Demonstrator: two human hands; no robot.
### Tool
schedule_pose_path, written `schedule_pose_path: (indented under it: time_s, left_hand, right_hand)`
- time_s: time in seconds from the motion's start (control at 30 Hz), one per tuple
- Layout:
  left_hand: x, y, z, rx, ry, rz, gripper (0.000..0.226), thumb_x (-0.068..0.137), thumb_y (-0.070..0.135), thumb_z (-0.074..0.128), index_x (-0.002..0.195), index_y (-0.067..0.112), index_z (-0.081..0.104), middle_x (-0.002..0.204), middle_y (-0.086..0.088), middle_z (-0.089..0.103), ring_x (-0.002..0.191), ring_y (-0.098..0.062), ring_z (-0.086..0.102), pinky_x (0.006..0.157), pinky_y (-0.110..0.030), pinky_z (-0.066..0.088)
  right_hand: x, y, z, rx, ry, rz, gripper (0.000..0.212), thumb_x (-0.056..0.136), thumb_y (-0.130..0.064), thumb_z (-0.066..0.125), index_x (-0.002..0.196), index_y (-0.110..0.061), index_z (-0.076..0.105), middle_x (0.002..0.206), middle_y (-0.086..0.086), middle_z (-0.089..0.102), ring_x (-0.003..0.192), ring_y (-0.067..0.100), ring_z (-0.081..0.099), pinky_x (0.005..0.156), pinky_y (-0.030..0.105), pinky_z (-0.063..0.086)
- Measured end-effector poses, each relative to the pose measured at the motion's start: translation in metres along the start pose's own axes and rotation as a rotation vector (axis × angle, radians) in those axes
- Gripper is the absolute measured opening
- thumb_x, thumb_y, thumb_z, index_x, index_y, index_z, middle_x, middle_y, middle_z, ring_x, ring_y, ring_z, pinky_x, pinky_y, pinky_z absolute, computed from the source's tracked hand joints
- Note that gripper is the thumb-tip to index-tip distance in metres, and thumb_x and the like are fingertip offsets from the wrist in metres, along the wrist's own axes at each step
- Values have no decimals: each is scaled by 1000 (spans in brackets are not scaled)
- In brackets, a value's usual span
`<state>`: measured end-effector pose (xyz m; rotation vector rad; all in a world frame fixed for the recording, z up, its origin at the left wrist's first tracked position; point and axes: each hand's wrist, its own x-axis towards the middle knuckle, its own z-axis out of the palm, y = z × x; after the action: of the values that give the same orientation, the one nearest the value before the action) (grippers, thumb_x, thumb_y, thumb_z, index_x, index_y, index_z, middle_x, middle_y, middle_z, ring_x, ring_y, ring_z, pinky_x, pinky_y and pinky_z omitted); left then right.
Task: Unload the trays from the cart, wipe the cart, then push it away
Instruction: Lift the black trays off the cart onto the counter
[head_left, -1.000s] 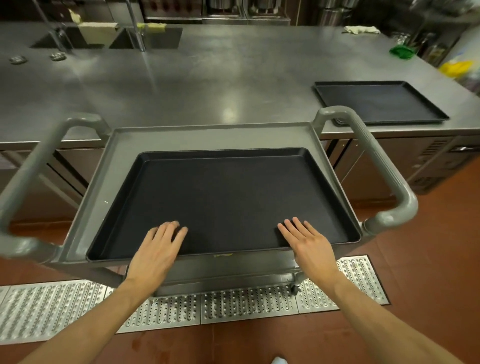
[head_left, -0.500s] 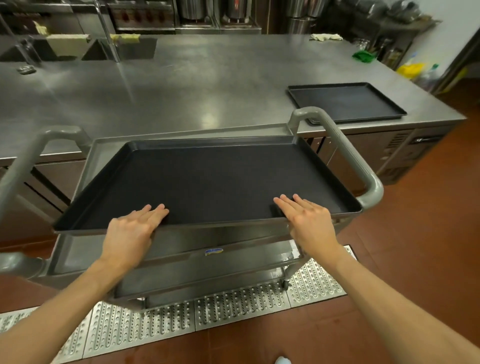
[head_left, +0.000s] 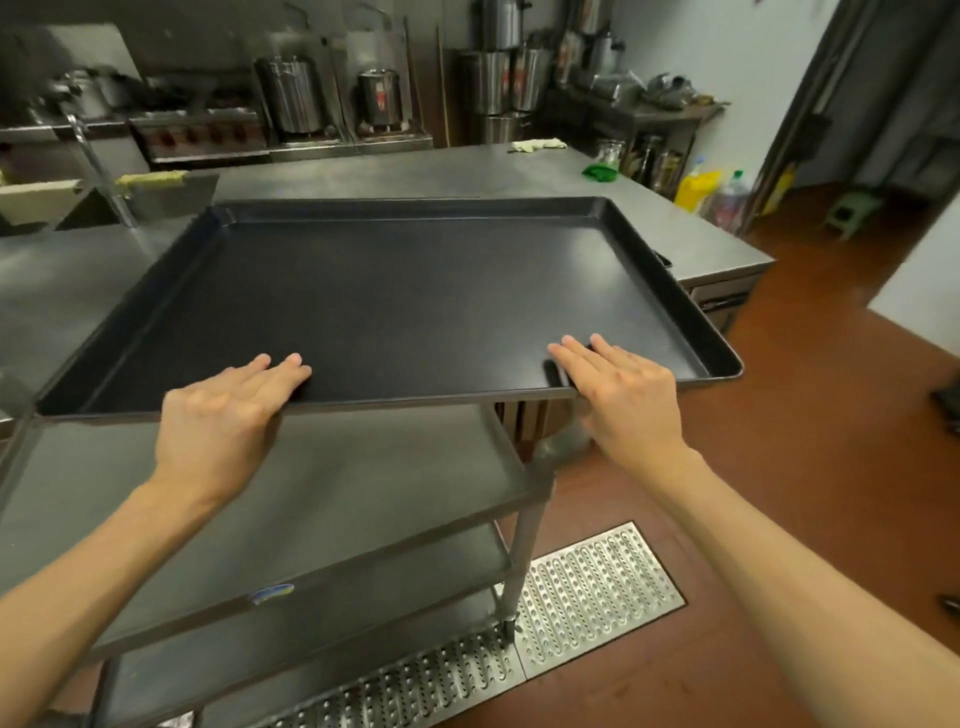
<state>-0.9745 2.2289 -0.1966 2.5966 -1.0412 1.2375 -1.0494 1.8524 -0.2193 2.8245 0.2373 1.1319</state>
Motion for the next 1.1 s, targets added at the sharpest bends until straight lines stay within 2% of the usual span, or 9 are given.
schedule_pose_path:
  time_s: [0.17,0.27,0.43,0.67,0.77,0.87,0.93,1.03,1.1]
  left_hand:
    - [70,83,36,3,52,27,34,84,-2,46,100,4,76,105,-10,75,92,-37,72,68,-46,60]
    - [106,126,63,4,36,29,34,75,-9,56,98,6,76,103,-9,76,90,-35,73,68,-45,61]
    - [166,181,120,-37,-11,44,36,69,-9,62,98,7,76,103,-8,76,89,-33,74,67,-44,61]
    - [246,237,229,-77,-62,15,36,68,-4,64,100,5,76,105,-11,75,91,-34,73,69,-48,61]
    - [287,258,277,-109,-81,-10,35,66,-2,65,99,6,76,102,-10,76,88,-33,74,65,-46,61]
    - [322,281,317,-106,-101,-25,36,65,-3,64,97,6,77,100,-10,76,85,-33,75,64,-43,62]
    - [342,294,341,-100,-120,-38,37,64,-8,71,97,6,77,100,-10,76,84,-33,75,64,-44,62]
    - [373,311,375,-95,-156,-83,46,56,-13,83,96,7,77,99,-9,77,83,-32,75,64,-45,62]
    - [392,323,400,-77,-186,-117,53,48,-15,86,96,7,77,98,-9,77,83,-31,75,64,-44,61]
  right_hand:
    - [-24,108,-13,-11,61,41,53,67,9,81,116,-9,74,113,11,76,99,36,74,77,43,62]
    - [-38,169,-15,-24,74,55,57,61,14,81,114,-7,75,112,12,76,98,37,74,77,45,61]
    - [-48,257,1,-52,54,91,58,59,13,84,112,-6,76,111,12,76,97,37,74,78,47,61]
    - [-28,385,66,-36,9,69,59,55,18,73,108,-7,77,107,12,77,92,36,75,74,47,62]
    - [-6,441,94,-14,-28,67,60,50,14,82,105,-8,78,105,10,78,89,34,76,72,44,62]
    - [10,497,122,3,-19,19,48,59,16,75,102,-7,78,101,9,79,81,30,77,67,40,62]
    - [17,530,144,16,-20,7,48,60,14,68,102,-7,79,101,10,79,81,30,77,67,41,62]
    - [29,578,185,55,-64,9,54,57,19,75,105,-7,78,103,10,78,86,33,77,69,45,63]
    - [42,610,216,81,-79,-19,52,62,15,64,106,-8,78,104,10,78,87,32,77,70,46,63]
